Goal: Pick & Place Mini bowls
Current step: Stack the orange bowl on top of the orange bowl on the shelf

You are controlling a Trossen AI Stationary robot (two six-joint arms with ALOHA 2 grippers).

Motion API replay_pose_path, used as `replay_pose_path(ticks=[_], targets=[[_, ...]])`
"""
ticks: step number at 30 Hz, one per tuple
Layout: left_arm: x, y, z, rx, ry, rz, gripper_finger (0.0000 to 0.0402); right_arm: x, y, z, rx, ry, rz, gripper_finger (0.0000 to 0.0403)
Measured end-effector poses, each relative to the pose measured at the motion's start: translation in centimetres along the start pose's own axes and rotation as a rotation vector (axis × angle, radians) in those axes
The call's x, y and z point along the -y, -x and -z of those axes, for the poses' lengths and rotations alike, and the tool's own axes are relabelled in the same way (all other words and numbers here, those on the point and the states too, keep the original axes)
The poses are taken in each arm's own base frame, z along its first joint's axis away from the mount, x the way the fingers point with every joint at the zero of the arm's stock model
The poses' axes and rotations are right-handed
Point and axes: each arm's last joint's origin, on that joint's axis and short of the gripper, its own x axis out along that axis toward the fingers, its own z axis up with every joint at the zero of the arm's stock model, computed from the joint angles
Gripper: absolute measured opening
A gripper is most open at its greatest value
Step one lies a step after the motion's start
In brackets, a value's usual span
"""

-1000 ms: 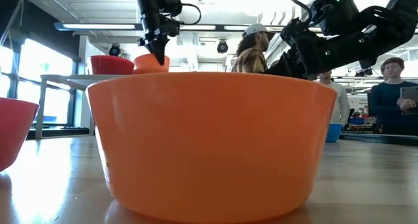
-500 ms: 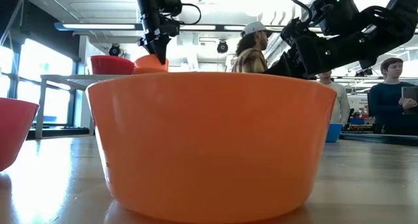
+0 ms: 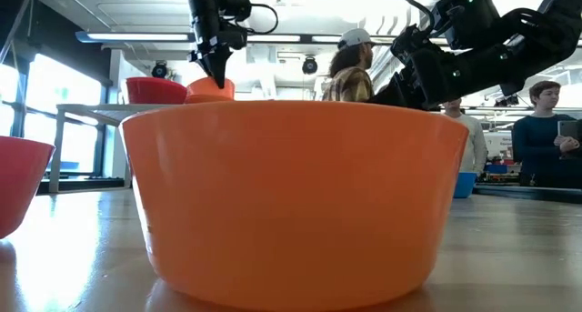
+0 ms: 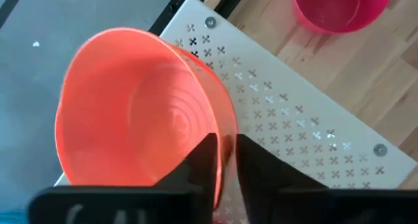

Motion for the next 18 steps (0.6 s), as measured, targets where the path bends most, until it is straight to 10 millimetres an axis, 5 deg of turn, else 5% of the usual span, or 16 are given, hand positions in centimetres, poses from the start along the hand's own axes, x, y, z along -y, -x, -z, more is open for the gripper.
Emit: replay_pose_path(ticks=[5,18], targets=[[0.00,-0.01,-0.03,0.002,-0.011,0.000,0.0006,0.00,0.00,0.00,0.000,0.000,0.000,0.0000],[0.00,-0.04,0.18,-0.021,-0.007,-0.004,0.0016,0.00,0.00,0.00,0.000,0.005,-0.001,0.0000]])
